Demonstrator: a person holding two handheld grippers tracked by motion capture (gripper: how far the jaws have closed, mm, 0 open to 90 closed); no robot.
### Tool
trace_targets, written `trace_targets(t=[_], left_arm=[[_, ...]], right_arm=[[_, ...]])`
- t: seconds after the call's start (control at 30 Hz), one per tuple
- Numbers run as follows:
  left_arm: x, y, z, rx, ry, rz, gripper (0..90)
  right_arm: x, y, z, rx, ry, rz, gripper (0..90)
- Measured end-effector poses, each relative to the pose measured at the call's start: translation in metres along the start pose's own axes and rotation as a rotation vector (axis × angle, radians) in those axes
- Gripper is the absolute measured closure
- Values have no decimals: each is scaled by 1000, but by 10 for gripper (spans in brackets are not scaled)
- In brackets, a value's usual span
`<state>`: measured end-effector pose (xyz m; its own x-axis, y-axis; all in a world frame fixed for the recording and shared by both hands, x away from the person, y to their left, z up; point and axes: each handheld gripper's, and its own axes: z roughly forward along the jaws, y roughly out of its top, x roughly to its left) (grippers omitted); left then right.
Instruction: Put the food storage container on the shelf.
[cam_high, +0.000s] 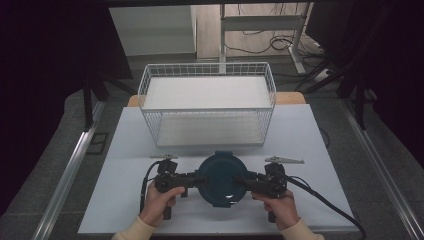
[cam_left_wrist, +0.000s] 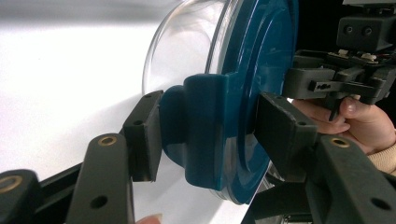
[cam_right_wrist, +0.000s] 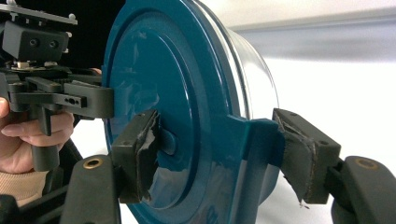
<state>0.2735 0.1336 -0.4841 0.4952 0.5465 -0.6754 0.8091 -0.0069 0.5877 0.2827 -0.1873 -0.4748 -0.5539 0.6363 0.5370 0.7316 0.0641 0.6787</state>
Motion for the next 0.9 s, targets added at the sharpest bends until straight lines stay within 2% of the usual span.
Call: trace_targets(t=[0.33, 0.63, 0.9], left_arm=[[-12, 8, -16, -47, 13, 44, 441], [-16, 14, -25, -78, 19, 56, 440], [-19, 20, -29, -88, 27, 69, 439]], right_arm=[[15, 15, -5, -31, 13, -68, 340], [23, 30, -5, -34, 16, -119, 341], [26, 39, -5, -32, 20, -133, 340]])
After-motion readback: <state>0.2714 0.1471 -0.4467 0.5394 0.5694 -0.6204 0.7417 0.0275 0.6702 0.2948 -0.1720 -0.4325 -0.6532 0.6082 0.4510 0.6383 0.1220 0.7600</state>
